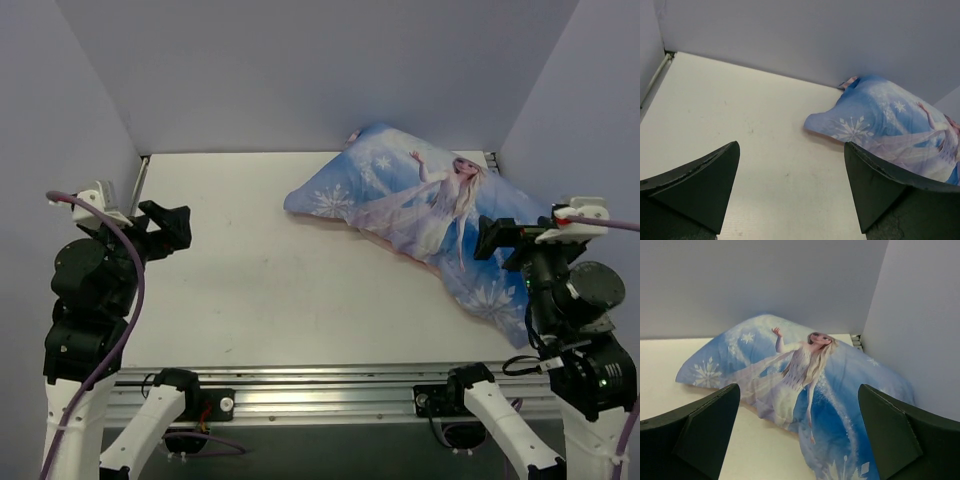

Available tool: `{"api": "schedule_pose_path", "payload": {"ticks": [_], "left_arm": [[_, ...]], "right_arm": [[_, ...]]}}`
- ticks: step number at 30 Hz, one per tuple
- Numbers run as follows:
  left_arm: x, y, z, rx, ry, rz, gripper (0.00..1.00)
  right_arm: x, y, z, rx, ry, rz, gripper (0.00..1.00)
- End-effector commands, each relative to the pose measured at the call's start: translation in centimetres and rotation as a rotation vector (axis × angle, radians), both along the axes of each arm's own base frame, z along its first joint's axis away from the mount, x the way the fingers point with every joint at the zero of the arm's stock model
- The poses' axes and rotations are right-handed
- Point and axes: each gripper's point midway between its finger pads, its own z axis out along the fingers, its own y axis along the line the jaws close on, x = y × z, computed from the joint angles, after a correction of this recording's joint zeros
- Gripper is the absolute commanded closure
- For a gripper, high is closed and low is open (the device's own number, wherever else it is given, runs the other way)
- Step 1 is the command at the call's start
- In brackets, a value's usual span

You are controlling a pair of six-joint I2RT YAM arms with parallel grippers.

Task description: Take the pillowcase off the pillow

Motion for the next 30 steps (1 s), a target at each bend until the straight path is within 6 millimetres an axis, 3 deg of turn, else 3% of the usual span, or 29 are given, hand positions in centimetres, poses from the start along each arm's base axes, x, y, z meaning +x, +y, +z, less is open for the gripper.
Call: {"api": "schedule_pose_path", "payload": {"ticks": [1, 5, 8, 12, 14, 18, 20, 25, 30], "left_arm": [[1.5, -1.4, -4.1, -0.033, 0.142, -0.045, 0.06], [1.9, -2.3, -7.4, -0.059, 0.252, -0.075, 0.06], [1.8, -2.8, -9.4, -0.079, 0.289, -0.094, 0.06], [1.4, -2.5, -12.9, -0.071, 0.361, -0.076, 0.06], [1.0, -2.4, -13.7, -0.073, 0.386, -0.072, 0.06], [0.4, -2.5, -15.0, -0.083, 0.424, -0.074, 0.06], [0.1, -2.5, -15.7, -0.082, 0.449, -0.076, 0.06], [-0.4, -2.8, -16.3, -0.08, 0.474, -0.093, 0.06], [-1.1, -2.8, -16.0, -0.08, 0.467, -0.102, 0.06]], "right_arm": [[4.0, 2.7, -3.7, -0.006, 0.147, 0.099, 0.0], [7.3, 4.5, -6.7, 0.01, 0.24, 0.152, 0.0], [10.8, 5.2, -10.5, -0.008, 0.349, 0.149, 0.0], [14.0, 4.4, -14.7, -0.089, 0.431, 0.078, 0.0], [15.5, 4.3, -15.4, -0.115, 0.421, 0.053, 0.0], [18.8, 4.6, -19.9, -0.233, 0.533, 0.03, 0.0], [20.0, 5.8, -22.2, -0.324, 0.588, 0.039, 0.0], [22.4, 7.7, -24.2, -0.435, 0.61, 0.03, 0.0], [24.2, 8.3, -28.3, -0.52, 0.699, 0.02, 0.0]]}}
